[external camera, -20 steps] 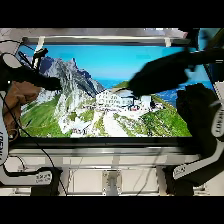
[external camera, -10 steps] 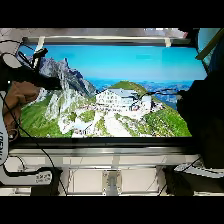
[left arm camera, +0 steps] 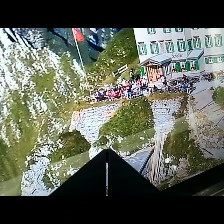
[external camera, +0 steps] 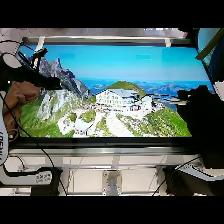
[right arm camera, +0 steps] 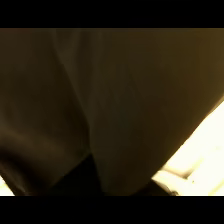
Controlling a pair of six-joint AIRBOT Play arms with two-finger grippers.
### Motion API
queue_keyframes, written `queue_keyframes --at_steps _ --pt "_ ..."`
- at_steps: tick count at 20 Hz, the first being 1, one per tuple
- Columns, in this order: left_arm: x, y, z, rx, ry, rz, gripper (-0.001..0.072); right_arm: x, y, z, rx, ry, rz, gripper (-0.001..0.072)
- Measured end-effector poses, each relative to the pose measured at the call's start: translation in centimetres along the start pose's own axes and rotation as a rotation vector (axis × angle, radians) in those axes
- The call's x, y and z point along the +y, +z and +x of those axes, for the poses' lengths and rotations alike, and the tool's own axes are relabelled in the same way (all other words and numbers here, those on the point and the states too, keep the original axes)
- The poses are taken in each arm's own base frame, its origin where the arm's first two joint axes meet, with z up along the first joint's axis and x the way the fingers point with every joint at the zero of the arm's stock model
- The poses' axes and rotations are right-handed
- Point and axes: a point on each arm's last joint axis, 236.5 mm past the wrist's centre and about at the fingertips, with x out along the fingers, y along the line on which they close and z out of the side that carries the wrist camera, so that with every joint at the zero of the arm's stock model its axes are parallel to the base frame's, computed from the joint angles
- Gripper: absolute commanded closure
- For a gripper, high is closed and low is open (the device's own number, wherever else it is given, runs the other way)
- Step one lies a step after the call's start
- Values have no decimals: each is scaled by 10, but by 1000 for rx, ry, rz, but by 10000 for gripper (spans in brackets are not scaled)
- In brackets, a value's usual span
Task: Fold the clothes and pants, and hang the long-sleeved shirts on hangers.
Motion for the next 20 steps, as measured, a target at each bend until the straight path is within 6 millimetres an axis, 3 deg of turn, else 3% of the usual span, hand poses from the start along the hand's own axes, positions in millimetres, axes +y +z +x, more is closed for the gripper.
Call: queue_keyframes --at_steps 1,2,4,6,7,8,9,11,14,17,20 --pt "0 0 0 0 0 -1 689 -7 -8 11 43 -25 8 216" --pt "0 0 0 0 0 -3 689 -12 -13 16 66 -41 14 182" --pt "0 0 0 0 0 -3 689 -13 -13 10 52 -48 16 182" --pt "0 0 0 1 -1 -3 689 -8 -2 -19 -40 -33 26 210" --pt "0 0 0 1 -1 -3 689 2 9 -38 -115 0 20 369" --pt "0 0 0 0 -2 -4 689 18 18 -59 -192 53 3 571" --pt "-2 1 0 -2 -7 -5 689 41 26 -81 -271 129 -37 699" --pt "-5 2 0 -8 -23 -8 689 109 21 -123 -382 329 -211 702" --pt "-9 3 0 -14 -39 -12 689 202 -22 -167 -465 553 -547 702" --pt "-11 3 0 -12 -47 -13 689 246 -67 -179 -454 630 -758 702" --pt "-12 3 0 -10 -52 -15 689 257 -94 -175 -408 629 -866 702"
